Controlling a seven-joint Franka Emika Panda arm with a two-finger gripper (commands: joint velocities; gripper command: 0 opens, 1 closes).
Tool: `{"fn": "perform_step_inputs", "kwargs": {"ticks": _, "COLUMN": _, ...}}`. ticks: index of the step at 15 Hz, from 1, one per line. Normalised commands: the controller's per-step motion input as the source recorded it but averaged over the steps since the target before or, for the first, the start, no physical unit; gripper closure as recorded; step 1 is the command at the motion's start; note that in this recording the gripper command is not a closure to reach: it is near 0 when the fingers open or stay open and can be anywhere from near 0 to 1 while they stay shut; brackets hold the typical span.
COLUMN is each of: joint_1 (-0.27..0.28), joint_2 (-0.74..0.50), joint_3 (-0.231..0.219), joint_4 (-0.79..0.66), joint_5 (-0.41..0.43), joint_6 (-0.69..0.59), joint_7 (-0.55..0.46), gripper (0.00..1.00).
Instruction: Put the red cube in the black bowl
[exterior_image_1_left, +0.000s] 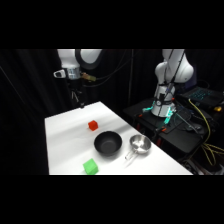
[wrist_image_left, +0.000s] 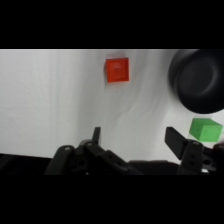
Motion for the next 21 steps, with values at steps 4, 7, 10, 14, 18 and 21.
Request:
{"fn": "perform_step_inputs", "kwargs": {"ticks": 4, "joint_1": -0.136, "joint_2": 0.29, "joint_3": 0.065, "joint_4": 0.29, "joint_5": 0.089, "joint_6": -0.03, "joint_7": -0.18, "gripper": 0.0}}
{"fn": "perform_step_inputs", "kwargs": {"ticks": 7, "joint_1": -0.142, "joint_2": 0.23, "joint_3": 0.092, "joint_4": 0.19, "joint_5": 0.112, "joint_6": 0.01, "joint_7": -0.18, "gripper": 0.0}}
{"fn": "perform_step_inputs", "kwargs": {"ticks": 10, "joint_1": -0.124, "joint_2": 0.15, "joint_3": 0.097, "joint_4": 0.09, "joint_5": 0.109, "joint_6": 0.06, "joint_7": -0.15, "gripper": 0.0}}
{"fn": "perform_step_inputs", "kwargs": {"ticks": 14, "joint_1": -0.102, "joint_2": 0.06, "joint_3": 0.097, "joint_4": -0.01, "joint_5": 0.097, "joint_6": 0.14, "joint_7": -0.14, "gripper": 0.0}}
{"fn": "perform_step_inputs", "kwargs": {"ticks": 18, "joint_1": -0.082, "joint_2": -0.06, "joint_3": 0.093, "joint_4": -0.19, "joint_5": 0.097, "joint_6": 0.29, "joint_7": -0.11, "gripper": 0.0}}
{"fn": "perform_step_inputs", "kwargs": {"ticks": 21, "joint_1": -0.054, "joint_2": -0.15, "joint_3": 0.07, "joint_4": -0.37, "joint_5": 0.065, "joint_6": 0.45, "joint_7": -0.04, "gripper": 0.0}}
